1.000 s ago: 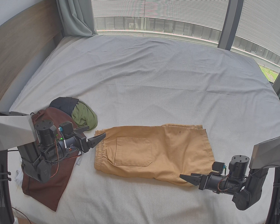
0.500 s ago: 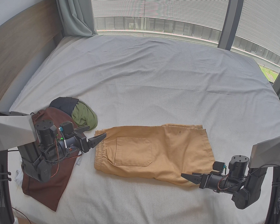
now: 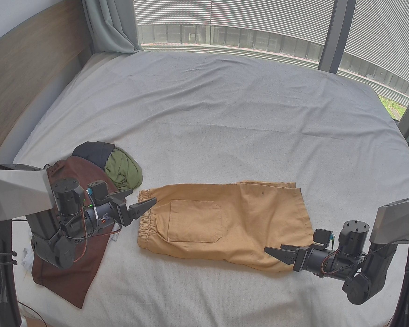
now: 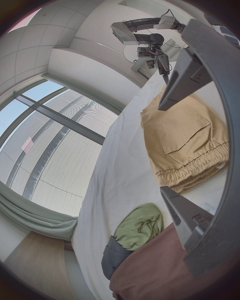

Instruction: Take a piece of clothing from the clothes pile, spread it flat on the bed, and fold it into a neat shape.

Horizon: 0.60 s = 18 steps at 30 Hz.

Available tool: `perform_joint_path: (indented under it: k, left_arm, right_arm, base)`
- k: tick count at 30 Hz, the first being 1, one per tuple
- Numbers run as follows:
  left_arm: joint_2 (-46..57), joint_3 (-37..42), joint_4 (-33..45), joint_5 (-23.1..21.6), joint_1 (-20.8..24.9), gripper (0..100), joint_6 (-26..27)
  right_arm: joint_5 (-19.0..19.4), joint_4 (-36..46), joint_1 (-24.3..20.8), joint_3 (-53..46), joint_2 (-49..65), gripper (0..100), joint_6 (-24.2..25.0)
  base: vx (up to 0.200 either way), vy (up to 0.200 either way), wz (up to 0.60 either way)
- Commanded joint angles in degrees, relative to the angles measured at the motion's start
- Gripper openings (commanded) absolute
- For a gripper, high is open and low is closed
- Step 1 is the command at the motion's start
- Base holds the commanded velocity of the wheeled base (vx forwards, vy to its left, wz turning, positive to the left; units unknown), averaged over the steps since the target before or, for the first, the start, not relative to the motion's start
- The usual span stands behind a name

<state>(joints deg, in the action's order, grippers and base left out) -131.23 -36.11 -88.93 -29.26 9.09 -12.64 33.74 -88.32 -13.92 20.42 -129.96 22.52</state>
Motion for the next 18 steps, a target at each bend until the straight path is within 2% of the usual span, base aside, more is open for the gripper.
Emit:
perform_joint_path:
  k: [1,13,18]
  left_arm:
    - [-0.6,0.7,0.0,-0.3,0.4,100,-0.6]
    - [-5.4,0.2,0.0,-0.3,0.3,100,-0.8]
    - [-6.5,0.1,0.0,-0.3,0.5,100,-4.8]
  right_arm:
    - [0.0,0.0,-0.1,0.0,0.5,100,0.0]
    - [0.0,0.0,-0.1,0.0,0.0,100,-0.2]
    - [0.0,0.0,-0.1,0.0,-0.2,100,-0.2]
  base:
    - [0.000,0.000,0.00]
    - [0.000,0.000,0.00]
    - [0.000,0.000,0.00]
